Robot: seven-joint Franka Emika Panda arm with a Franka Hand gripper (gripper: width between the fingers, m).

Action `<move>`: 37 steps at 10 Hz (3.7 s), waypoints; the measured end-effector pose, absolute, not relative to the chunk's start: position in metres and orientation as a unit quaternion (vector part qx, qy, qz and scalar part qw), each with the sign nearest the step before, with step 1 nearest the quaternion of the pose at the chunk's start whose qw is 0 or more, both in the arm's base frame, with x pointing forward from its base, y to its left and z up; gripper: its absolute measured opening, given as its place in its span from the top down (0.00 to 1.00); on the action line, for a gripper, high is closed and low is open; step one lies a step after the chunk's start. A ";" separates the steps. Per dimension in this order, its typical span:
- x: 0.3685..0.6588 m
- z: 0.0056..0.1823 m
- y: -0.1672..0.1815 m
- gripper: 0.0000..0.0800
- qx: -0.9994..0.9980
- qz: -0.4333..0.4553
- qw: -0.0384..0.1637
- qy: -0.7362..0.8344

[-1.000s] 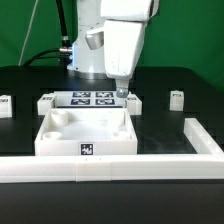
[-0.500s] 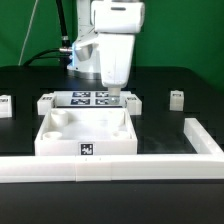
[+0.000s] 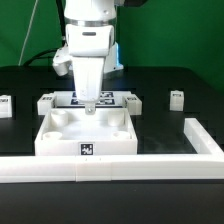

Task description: Assemble one leg

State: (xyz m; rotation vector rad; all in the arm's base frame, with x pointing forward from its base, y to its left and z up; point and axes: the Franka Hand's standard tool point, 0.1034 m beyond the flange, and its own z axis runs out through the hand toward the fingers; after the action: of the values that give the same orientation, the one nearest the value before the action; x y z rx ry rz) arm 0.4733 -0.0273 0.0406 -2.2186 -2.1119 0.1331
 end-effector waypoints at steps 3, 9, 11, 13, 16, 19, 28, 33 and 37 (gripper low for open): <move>0.470 0.018 -0.025 0.19 -0.723 0.050 0.051 -0.687; 0.468 0.015 -0.025 0.35 -0.725 0.054 0.054 -0.685; 0.467 0.014 -0.025 0.69 -0.725 0.054 0.055 -0.685; 0.468 0.015 -0.025 0.92 -0.725 0.053 0.053 -0.684; 0.469 0.015 -0.025 0.92 -0.725 0.052 0.052 -0.684; 0.469 0.015 -0.024 0.92 -0.725 0.052 0.052 -0.685; 0.501 0.015 0.074 0.92 -0.732 0.037 0.048 -0.679; 0.502 0.015 0.080 0.92 -0.729 0.042 0.051 -0.681; 0.502 0.015 0.079 0.25 -0.730 0.043 0.051 -0.680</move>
Offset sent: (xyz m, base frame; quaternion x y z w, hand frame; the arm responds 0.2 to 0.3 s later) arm 0.0027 0.0047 -0.0162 -0.0122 0.0178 -0.0007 0.9998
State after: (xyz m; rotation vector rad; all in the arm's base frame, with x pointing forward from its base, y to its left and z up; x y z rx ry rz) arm 0.5016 0.0787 0.0148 -2.2215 -2.0704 0.1294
